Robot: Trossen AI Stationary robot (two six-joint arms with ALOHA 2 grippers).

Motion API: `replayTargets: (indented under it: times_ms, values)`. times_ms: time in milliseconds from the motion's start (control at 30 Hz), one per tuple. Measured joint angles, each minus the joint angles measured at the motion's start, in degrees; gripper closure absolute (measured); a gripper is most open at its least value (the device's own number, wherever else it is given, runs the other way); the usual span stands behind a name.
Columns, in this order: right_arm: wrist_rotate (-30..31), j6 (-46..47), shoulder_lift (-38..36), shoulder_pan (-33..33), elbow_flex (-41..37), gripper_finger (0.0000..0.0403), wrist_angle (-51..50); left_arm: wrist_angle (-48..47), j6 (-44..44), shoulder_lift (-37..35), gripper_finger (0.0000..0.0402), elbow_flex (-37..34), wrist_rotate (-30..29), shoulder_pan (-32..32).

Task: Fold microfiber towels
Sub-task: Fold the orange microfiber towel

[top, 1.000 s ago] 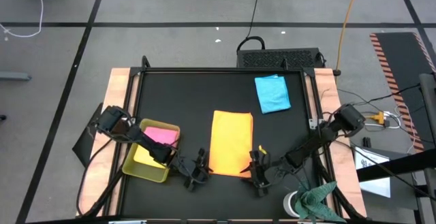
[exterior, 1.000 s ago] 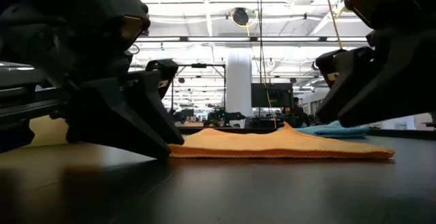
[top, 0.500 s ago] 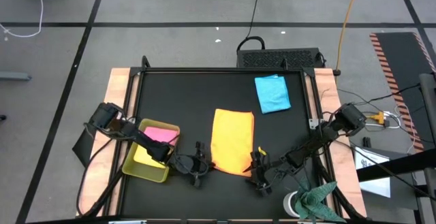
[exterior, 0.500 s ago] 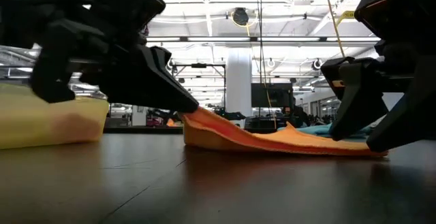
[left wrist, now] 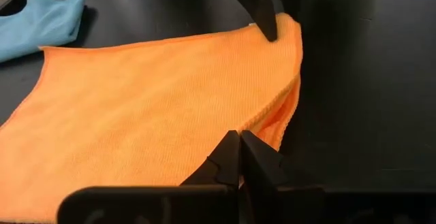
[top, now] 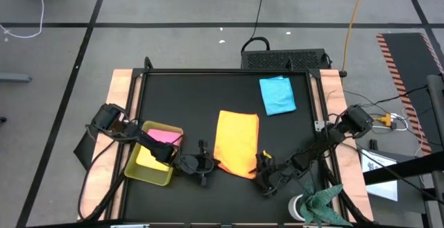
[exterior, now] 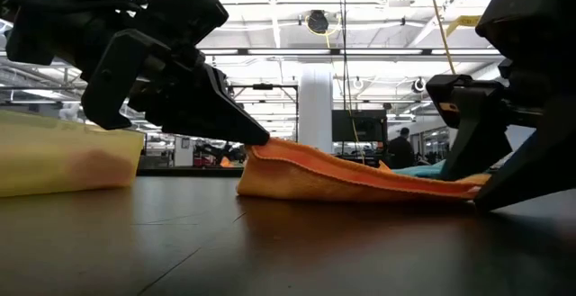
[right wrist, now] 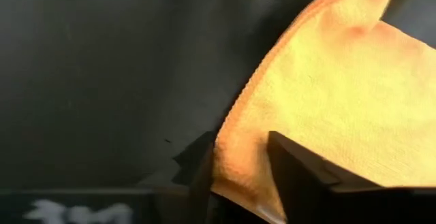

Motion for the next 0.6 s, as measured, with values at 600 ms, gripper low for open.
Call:
replayTargets:
  times_ms: [600]
  values:
    - [-5.59,11.6,-2.37,5.77,-0.2,0.0399,17.02,-1.7,-1.09,-9.17,0.0389,0.15,6.75,-10.02]
